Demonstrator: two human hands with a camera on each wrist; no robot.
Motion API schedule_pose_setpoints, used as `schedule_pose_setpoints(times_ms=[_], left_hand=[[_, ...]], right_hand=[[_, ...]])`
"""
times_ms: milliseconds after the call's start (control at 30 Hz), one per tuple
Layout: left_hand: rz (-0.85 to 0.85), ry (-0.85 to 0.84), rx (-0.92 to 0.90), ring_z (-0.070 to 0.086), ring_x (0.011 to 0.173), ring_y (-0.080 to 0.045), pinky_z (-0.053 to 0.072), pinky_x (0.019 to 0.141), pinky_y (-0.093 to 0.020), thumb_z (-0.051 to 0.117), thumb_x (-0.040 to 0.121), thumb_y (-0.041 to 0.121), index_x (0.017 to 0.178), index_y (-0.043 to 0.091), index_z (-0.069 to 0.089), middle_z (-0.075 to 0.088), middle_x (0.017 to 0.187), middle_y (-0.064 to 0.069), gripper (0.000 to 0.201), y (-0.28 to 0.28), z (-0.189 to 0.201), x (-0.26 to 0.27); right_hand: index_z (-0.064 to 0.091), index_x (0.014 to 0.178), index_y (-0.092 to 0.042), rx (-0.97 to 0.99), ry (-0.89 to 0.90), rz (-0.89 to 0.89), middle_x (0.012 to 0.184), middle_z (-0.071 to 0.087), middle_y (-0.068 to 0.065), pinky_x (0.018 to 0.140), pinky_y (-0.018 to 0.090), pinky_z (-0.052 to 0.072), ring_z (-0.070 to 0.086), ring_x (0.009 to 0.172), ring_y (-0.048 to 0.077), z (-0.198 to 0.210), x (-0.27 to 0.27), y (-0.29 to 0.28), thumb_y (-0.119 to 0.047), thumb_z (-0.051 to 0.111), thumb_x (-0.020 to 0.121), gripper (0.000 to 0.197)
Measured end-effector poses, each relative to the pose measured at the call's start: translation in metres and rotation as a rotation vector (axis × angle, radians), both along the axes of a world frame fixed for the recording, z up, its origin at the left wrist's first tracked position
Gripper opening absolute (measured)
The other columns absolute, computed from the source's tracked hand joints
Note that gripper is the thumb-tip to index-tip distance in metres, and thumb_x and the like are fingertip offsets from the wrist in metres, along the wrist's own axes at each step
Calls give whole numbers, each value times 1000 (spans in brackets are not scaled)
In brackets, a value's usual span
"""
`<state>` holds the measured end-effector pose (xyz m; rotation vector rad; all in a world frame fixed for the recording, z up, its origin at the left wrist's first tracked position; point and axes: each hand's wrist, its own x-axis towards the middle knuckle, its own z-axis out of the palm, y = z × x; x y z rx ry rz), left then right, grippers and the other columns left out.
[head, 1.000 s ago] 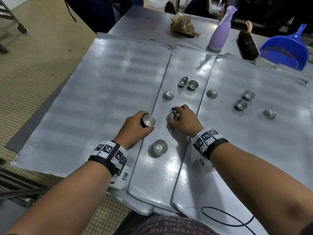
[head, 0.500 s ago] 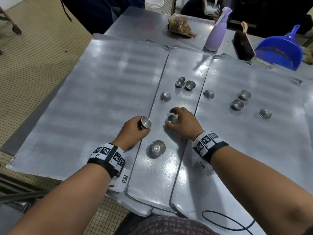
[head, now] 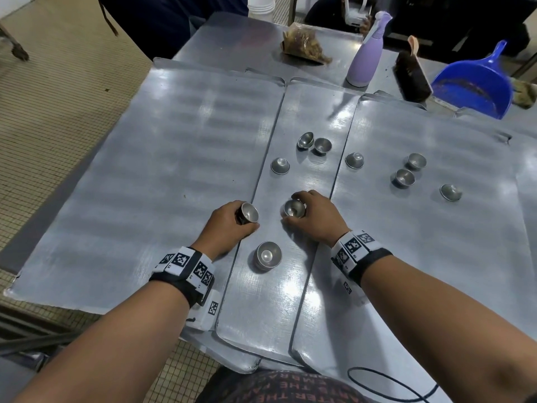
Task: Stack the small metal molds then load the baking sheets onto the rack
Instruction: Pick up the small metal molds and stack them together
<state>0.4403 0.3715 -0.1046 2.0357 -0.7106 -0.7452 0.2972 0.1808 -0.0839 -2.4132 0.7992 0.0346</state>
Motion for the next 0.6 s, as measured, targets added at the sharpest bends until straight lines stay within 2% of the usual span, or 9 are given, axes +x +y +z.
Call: schedule_pose_setpoints(times_ms=[100,233,333,400,433,567,600], left_hand=[[7,28,-38,68,96,-8,52,80,-22,85,83,26,112,22,69,73,101,8,34,1,1,0],[36,136,-97,71,97,-14,59,90,-37,86,80,29,107,26,71,76,99,5,31,4,3,1],[70,279,-181,72,106,-25,58,97,-52,88,74,30,107,27,73,77,104,-2,37,7,10,-2],[73,335,-221,71,110,-29,56,99,-55,87,78,19,110,24,74,77,107,-6,35,9,15,-4],[70,355,-234,70,111,-30,55,100,-56,85,80,14,111,22,74,76,108,-8,34,9,17,-6],[36,352,-257,69,110,-38,52,99,-62,82,84,10,110,22,75,76,107,-13,30,10,30,-14],[27,337,-259,70,107,-36,53,96,-60,82,83,10,110,22,75,76,105,-13,30,10,34,-15]], right_hand=[[63,122,-19,11,-26,-6,113,64,4,86,34,47,60,104,24,1,1,1,-44,73,81,49],[62,127,-17,68,-94,-25,120,66,5,90,33,48,62,106,24,10,5,5,-34,76,81,52],[60,132,-17,167,-176,-15,124,66,1,85,23,49,66,98,17,25,15,12,-32,82,79,59],[61,132,-20,223,-216,22,124,66,-4,75,9,45,65,87,8,38,22,18,-32,83,79,59],[62,132,-21,241,-231,46,123,66,-6,71,6,44,64,85,4,44,25,22,-32,83,79,58],[63,131,-23,279,-227,145,118,66,-10,69,3,43,63,86,0,59,33,32,-33,85,76,60],[63,131,-23,282,-215,166,118,65,-10,68,3,42,62,85,-1,60,34,34,-33,85,75,61]])
